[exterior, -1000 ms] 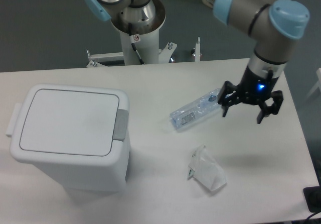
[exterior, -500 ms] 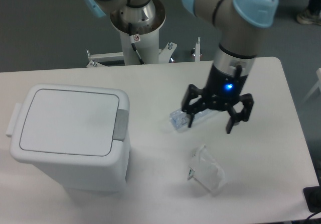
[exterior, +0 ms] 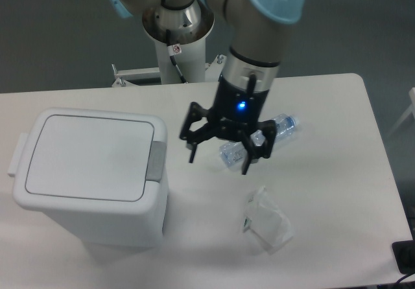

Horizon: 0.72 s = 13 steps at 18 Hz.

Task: Open the trash can
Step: 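Move the open gripper over to the grey tab on the trash can lid, then push the grey tab with the gripper to flip the lid open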

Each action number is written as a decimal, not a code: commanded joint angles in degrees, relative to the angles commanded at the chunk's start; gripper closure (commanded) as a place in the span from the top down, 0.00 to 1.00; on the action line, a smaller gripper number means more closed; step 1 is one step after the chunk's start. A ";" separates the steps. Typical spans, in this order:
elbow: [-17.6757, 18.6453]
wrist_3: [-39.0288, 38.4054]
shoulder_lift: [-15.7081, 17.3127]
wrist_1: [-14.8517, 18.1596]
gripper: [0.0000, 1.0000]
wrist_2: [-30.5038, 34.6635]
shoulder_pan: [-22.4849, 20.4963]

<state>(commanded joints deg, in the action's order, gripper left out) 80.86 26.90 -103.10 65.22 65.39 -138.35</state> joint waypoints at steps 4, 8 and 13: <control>3.16 -0.80 1.05 -0.35 1.00 0.26 1.41; 3.60 -0.88 1.05 -0.44 1.00 0.26 1.50; 3.69 -0.88 1.05 -0.71 1.00 2.01 1.50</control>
<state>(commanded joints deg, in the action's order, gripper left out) 84.55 26.02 -102.04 64.51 67.40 -136.85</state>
